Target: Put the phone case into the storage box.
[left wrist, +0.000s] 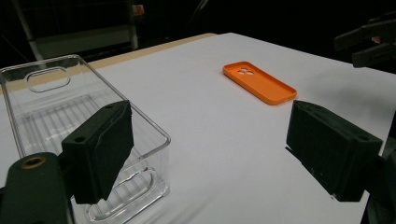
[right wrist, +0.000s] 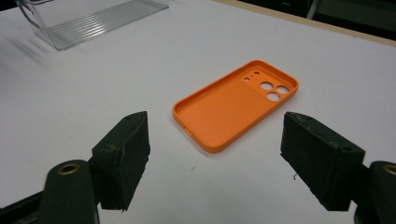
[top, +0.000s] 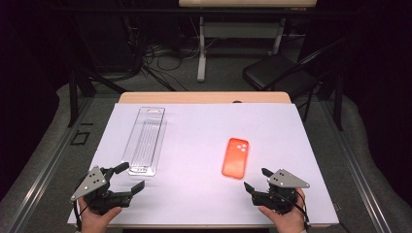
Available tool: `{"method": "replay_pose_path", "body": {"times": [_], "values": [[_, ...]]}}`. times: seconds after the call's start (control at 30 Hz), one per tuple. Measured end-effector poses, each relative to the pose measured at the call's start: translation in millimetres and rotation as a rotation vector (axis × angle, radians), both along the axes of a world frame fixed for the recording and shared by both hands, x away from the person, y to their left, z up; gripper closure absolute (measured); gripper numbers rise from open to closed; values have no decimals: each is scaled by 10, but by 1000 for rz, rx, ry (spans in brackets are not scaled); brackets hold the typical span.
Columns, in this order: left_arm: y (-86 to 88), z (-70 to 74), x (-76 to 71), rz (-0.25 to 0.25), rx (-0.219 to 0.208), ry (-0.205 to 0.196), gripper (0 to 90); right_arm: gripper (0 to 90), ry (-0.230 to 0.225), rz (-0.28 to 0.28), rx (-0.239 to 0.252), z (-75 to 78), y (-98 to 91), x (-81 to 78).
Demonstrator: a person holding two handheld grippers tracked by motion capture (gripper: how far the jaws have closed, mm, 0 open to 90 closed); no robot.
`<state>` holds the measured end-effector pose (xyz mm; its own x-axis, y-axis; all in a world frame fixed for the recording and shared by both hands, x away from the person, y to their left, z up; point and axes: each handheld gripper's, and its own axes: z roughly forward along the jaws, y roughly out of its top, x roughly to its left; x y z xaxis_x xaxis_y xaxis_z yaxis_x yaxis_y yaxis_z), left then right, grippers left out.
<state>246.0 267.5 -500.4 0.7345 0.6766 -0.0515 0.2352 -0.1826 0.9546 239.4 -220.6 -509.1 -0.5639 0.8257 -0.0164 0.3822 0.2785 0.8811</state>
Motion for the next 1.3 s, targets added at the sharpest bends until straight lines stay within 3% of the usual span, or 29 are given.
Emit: {"method": "replay_pose_path", "body": {"times": [0.27,0.37,0.77,1.1,1.3], "values": [[-2,-5,7,4,0,4,150,241,28,10,6,4,5,62],[-6,-5,6,4,2,3,151,274,43,38,-3,44,28,116],[-5,-18,15,9,1,10,151,317,90,93,-104,152,127,360],[-6,-26,21,1,5,18,152,400,109,141,-146,199,212,514],[-12,-32,24,7,5,17,152,446,115,196,-222,166,315,568]]}}
